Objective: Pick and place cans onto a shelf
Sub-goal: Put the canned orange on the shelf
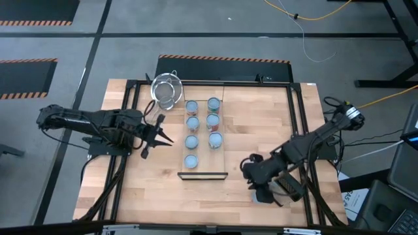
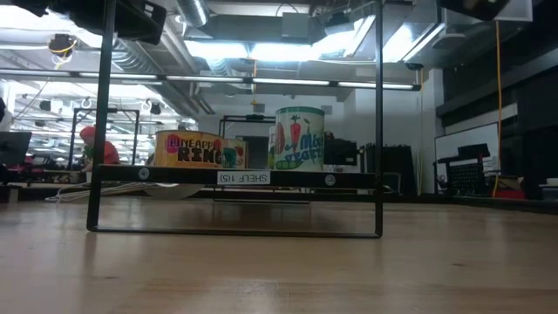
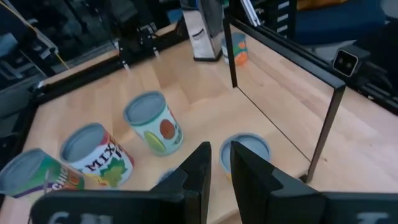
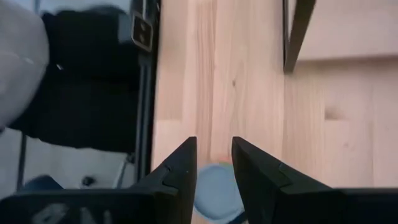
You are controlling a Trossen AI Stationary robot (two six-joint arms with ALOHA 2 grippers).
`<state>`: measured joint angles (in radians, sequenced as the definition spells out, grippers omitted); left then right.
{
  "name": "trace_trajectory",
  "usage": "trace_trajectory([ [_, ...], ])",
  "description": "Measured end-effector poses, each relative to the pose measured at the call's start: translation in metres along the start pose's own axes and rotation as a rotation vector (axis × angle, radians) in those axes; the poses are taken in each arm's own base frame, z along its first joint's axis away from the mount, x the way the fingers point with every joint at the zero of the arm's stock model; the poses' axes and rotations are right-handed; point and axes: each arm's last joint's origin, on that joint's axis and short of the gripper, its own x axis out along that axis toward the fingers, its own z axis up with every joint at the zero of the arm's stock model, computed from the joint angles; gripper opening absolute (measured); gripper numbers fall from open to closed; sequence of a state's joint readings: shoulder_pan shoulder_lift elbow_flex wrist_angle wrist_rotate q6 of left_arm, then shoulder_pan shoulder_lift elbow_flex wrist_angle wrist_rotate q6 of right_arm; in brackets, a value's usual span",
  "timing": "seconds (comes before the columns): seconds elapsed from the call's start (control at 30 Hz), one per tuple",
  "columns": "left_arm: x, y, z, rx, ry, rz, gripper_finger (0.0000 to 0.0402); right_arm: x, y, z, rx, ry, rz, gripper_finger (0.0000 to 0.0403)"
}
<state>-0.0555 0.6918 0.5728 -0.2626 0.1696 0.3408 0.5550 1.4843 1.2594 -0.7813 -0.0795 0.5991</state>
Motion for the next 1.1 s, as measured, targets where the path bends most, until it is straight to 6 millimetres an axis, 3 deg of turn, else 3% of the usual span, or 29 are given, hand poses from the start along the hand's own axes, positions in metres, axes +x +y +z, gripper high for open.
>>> trace_trajectory([
  [0.47,0.0,0.0,0.0,-0.002,-0.002,0.002,0.0054,0.05,-0.009,-0.007,-0.062,0.222,-0.089,0.0106],
  [1.1,0.0,0.0,0.0,-0.002,-0.001,0.001,0.0054,0.088,-0.018,-0.018,-0.093,0.438,-0.099,0.0106],
])
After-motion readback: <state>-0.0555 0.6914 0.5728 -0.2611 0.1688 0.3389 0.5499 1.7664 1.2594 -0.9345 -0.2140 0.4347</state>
